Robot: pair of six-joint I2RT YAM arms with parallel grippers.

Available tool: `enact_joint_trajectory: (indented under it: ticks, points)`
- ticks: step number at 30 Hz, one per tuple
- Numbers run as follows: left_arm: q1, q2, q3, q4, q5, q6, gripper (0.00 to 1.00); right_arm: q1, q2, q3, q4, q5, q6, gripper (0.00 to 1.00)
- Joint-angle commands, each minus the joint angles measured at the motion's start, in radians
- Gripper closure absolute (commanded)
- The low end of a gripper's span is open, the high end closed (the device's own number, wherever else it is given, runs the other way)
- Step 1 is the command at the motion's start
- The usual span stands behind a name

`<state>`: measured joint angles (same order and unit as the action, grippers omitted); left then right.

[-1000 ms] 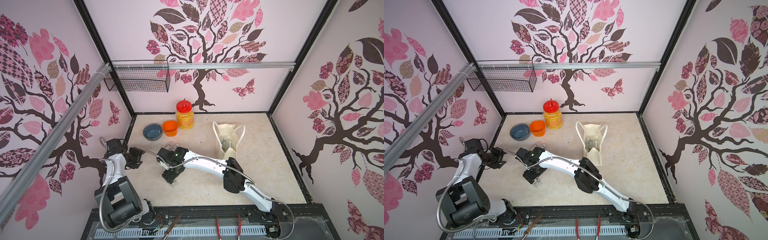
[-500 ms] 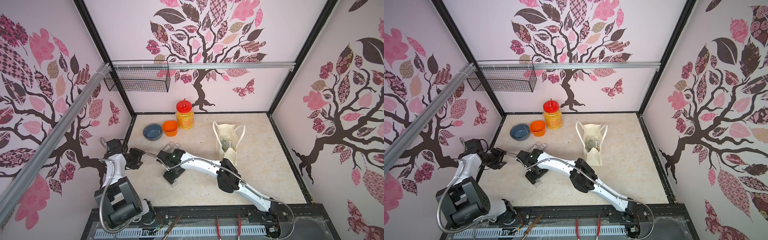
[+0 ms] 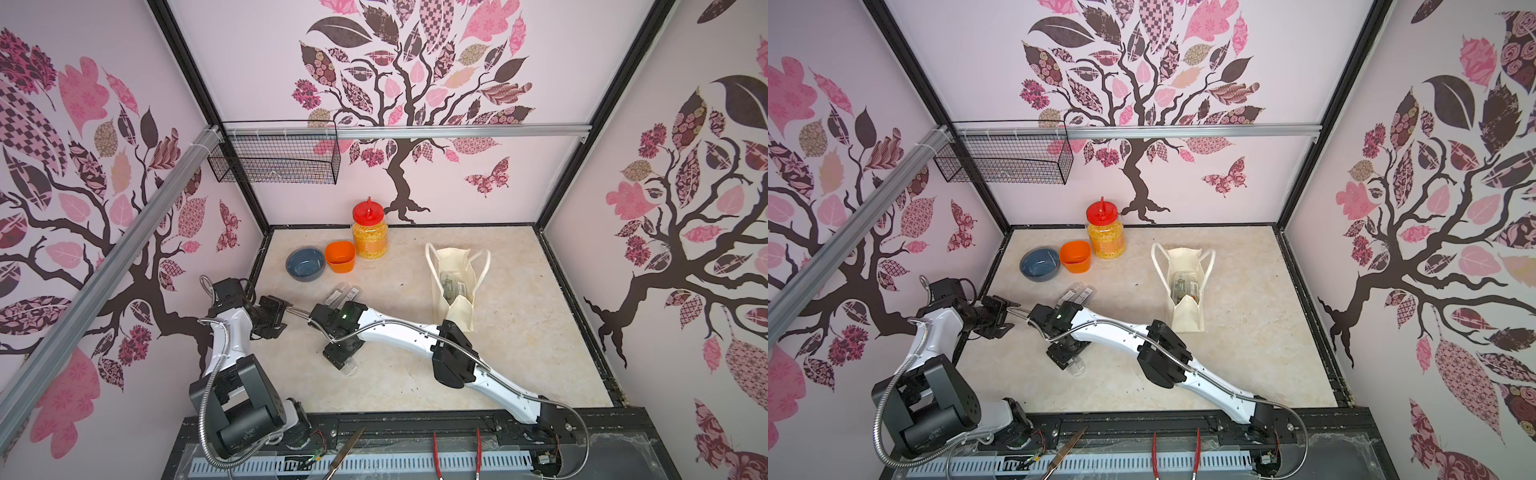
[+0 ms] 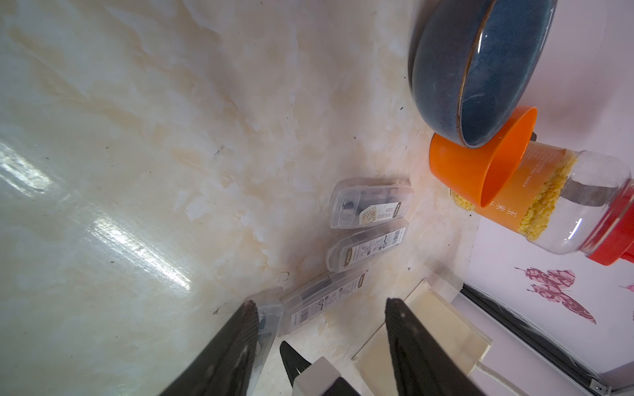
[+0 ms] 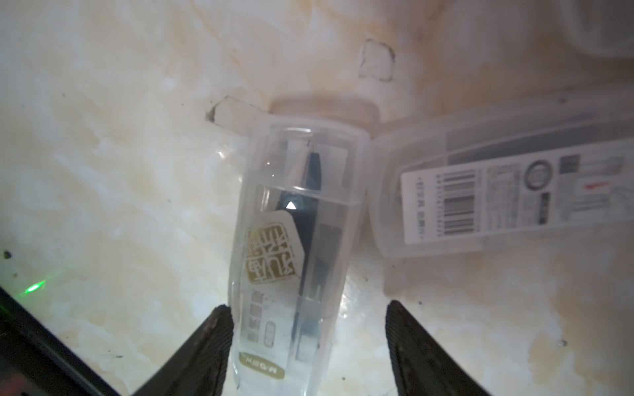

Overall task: Put the compass set into the canvas bag
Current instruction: Pick up the compass set at the center of the board.

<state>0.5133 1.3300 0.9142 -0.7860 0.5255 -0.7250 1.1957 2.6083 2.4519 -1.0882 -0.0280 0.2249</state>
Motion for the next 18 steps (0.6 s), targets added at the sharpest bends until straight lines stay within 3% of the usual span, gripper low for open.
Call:
enact_joint_trajectory:
  ticks: [1, 4, 7, 18]
  points:
    - [-0.001, -0.025, -0.030, 0.025, 0.014, 0.015, 0.37, 0.019, 0.005, 0.006, -0.026, 0.041, -0.020, 0.26]
    - [0.000, -0.025, -0.035, 0.022, 0.016, 0.015, 0.37, 0.020, 0.055, 0.095, -0.082, 0.033, -0.025, 0.25]
    - [-0.001, -0.031, -0.035, 0.021, 0.015, 0.021, 0.37, 0.020, 0.055, 0.083, -0.075, 0.047, -0.019, 0.25]
    - [-0.001, -0.042, -0.047, 0.032, 0.033, 0.019, 0.37, 0.008, 0.068, 0.088, -0.094, 0.080, -0.003, 0.37]
